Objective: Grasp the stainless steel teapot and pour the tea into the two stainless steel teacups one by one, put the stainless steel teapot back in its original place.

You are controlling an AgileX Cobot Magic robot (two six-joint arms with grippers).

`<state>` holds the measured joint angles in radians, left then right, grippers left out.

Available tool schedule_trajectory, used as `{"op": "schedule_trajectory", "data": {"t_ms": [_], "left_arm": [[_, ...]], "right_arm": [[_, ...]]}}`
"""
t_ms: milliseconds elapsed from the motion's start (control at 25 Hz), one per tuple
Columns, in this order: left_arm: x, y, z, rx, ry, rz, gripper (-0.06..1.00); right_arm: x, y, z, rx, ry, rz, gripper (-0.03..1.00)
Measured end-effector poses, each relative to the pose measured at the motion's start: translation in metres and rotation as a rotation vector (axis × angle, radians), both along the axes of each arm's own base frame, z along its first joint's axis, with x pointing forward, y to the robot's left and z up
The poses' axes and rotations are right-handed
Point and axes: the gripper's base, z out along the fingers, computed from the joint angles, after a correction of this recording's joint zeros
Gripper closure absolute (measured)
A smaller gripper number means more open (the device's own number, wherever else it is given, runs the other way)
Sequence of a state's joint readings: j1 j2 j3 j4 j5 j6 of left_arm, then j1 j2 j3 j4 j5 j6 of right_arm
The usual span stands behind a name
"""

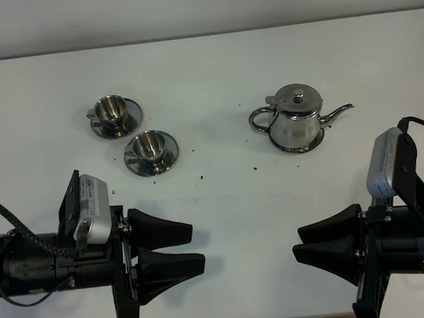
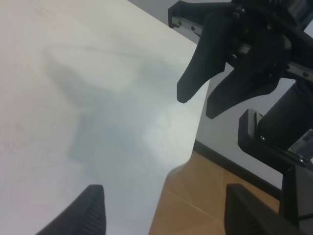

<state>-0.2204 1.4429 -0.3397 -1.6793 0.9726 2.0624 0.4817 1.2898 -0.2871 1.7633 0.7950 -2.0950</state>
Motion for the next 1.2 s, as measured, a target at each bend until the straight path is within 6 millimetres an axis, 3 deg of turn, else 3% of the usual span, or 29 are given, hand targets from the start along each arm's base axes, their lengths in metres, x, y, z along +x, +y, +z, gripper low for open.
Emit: {"op": "schedule_trajectory", "data": {"t_ms": [800, 1200], "left_arm": [[0.0001, 0.0, 0.0001, -0.001, 0.001, 0.002, 0.36], [0.002, -0.0025, 0.0086, -0.1, 0.012, 0.025, 0.36]], "right_arm": [[0.0, 0.0, 0.0, 0.0, 0.0, 0.0, 0.73], [0.0, 0.0, 0.0, 0.0, 0.0, 0.0, 0.73]]}}
